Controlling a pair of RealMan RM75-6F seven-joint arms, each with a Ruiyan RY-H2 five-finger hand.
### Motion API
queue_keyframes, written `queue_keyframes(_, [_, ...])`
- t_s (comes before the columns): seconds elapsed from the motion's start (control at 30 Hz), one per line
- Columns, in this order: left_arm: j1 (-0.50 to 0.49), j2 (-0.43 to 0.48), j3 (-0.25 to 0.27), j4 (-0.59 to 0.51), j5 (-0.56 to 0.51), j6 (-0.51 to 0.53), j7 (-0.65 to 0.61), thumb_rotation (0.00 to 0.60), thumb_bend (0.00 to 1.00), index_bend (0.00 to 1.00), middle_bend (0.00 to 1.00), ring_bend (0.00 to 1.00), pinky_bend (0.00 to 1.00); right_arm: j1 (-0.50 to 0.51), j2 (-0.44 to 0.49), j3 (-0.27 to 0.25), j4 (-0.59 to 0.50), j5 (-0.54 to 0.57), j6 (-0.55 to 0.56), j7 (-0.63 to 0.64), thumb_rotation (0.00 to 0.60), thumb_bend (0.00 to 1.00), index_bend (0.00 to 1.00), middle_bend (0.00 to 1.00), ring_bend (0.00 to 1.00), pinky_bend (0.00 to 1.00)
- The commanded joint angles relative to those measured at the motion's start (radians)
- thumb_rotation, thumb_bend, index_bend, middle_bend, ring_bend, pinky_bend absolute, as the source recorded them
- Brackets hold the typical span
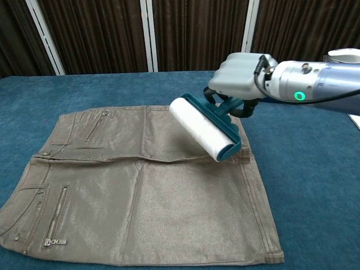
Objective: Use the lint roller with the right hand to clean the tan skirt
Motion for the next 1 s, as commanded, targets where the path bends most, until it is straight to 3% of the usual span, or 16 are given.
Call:
queue_keyframes(0.03, [-0.003, 0.0, -0.001, 0.007, -0.007, -0.01, -0.007, 0.6, 0.0, 0.0, 0.0, 0.0, 0.0, 0.1, -0.107, 0.0, -0.003, 0.21, -0.014, -0.182, 0.6, 0.71, 0.55, 0.59, 0.5, 0.52])
queue_keyframes(0.23, [-0.01, -0.005, -0.002, 0.022, -0.021, -0.032, -0.01, 0.6, 0.0, 0.0, 0.0, 0.0, 0.0, 0.167, -0.197, -0.045, 0.044, 0.363, 0.045, -0.303, 0.6, 0.73, 0.57, 0.62, 0.51, 0.53])
queue_keyframes(0.43, [-0.015, -0.01, -0.004, 0.027, -0.028, -0.04, -0.003, 0.6, 0.0, 0.0, 0.0, 0.0, 0.0, 0.192, -0.232, -0.092, 0.109, 0.403, 0.081, -0.342, 0.6, 0.75, 0.58, 0.63, 0.52, 0.53])
queue_keyframes(0.67, [-0.019, -0.016, -0.005, 0.028, -0.034, -0.047, 0.007, 0.6, 0.0, 0.0, 0.0, 0.0, 0.0, 0.177, -0.207, -0.144, 0.187, 0.371, 0.132, -0.34, 0.6, 0.76, 0.59, 0.63, 0.53, 0.54])
queue_keyframes(1.0, [-0.021, -0.021, -0.001, 0.021, -0.027, -0.043, 0.024, 0.6, 0.0, 0.0, 0.0, 0.0, 0.0, 0.129, -0.17, -0.181, 0.293, 0.314, 0.144, -0.269, 0.6, 0.76, 0.59, 0.63, 0.53, 0.55])
